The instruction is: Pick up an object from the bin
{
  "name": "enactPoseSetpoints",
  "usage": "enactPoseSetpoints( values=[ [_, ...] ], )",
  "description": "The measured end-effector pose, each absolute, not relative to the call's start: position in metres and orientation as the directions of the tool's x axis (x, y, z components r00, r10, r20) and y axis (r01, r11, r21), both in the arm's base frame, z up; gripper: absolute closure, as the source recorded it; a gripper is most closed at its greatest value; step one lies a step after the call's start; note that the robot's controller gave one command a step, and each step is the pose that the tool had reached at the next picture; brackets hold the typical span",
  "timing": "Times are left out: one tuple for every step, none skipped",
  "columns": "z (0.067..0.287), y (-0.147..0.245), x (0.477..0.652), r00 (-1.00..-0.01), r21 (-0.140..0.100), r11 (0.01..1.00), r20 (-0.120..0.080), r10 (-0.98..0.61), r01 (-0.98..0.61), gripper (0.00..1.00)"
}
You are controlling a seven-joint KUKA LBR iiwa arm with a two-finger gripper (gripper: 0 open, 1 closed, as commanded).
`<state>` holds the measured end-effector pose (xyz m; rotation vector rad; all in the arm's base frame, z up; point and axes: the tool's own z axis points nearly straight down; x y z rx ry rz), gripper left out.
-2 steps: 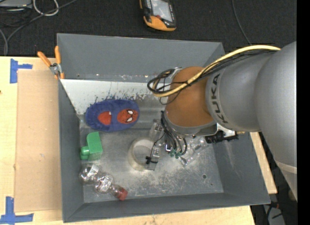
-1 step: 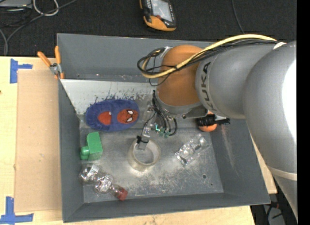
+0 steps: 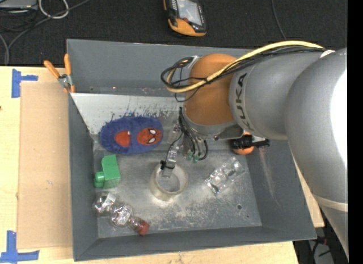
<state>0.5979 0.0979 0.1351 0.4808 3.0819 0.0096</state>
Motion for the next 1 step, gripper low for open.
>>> enactPoseSetpoints(
  values=[
    [0.0794,0.0797,0.5992,-0.957,0.009,0.957,-0.019,0.291,0.291,1.0]
  ],
)
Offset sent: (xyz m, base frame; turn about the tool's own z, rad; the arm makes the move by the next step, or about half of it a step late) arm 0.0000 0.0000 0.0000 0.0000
